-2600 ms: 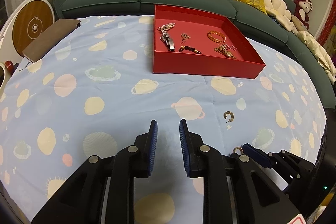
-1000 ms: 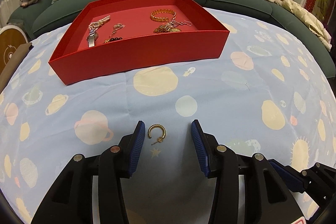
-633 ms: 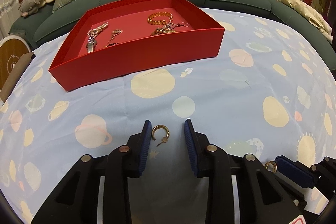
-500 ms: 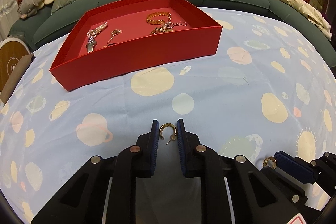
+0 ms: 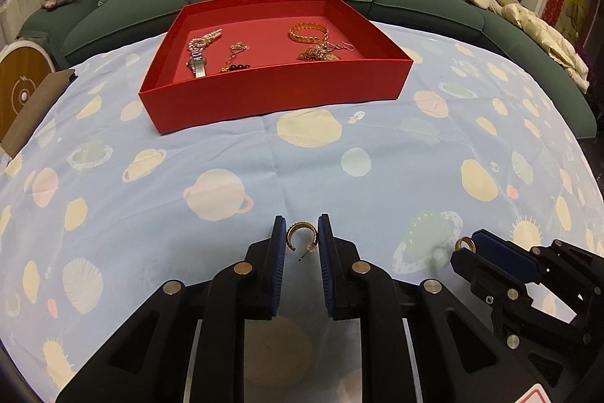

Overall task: Organize jewelry
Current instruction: 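Carry both gold hoops into the red tray and open both tools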

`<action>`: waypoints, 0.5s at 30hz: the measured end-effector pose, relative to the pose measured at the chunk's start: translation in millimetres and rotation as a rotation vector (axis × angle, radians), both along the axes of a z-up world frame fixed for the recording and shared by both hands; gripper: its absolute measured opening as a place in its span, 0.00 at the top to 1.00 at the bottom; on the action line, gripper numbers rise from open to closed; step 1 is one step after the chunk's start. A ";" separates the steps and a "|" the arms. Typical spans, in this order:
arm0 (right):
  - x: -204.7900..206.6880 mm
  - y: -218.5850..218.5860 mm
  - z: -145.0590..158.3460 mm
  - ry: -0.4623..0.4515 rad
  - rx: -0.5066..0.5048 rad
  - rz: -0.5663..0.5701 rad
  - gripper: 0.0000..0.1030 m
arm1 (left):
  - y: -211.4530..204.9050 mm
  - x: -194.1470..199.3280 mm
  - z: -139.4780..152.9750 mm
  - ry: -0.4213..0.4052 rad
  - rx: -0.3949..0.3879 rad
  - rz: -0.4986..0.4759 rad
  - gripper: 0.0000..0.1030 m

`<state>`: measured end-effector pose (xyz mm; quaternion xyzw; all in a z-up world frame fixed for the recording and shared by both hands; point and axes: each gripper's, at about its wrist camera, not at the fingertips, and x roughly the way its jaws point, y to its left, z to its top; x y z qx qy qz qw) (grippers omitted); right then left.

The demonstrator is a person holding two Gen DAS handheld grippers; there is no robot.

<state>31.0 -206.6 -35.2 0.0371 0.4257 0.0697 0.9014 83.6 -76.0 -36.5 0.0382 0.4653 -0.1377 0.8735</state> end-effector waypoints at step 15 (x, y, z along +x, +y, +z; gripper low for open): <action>14.0 37.5 19.9 -0.051 -0.008 0.040 0.83 | 58.5 -14.1 29.3 -0.035 -0.075 0.060 0.86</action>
